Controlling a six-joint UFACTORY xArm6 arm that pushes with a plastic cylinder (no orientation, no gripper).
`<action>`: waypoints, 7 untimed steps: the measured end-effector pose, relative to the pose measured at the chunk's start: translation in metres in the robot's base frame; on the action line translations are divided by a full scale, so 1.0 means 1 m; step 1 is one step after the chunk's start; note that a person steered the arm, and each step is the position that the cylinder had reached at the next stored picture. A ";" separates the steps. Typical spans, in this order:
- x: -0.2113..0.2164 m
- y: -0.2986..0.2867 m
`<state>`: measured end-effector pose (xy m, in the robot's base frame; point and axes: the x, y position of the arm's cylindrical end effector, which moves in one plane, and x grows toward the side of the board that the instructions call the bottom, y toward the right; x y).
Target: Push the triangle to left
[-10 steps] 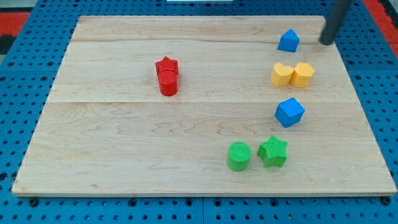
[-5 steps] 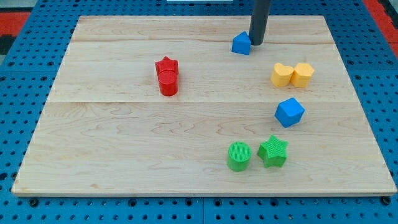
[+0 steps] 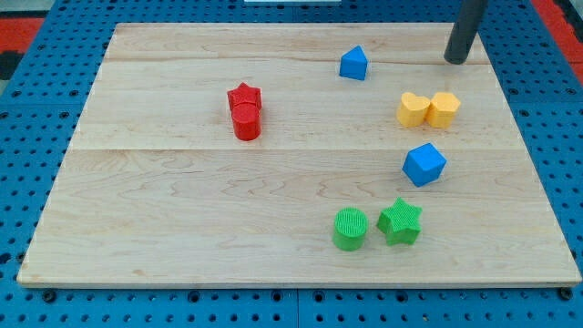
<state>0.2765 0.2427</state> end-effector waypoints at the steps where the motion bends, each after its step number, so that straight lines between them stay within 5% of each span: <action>1: 0.000 0.011; 2: -0.002 0.013; 5: -0.027 -0.171; 6: -0.050 -0.127; 7: -0.029 -0.080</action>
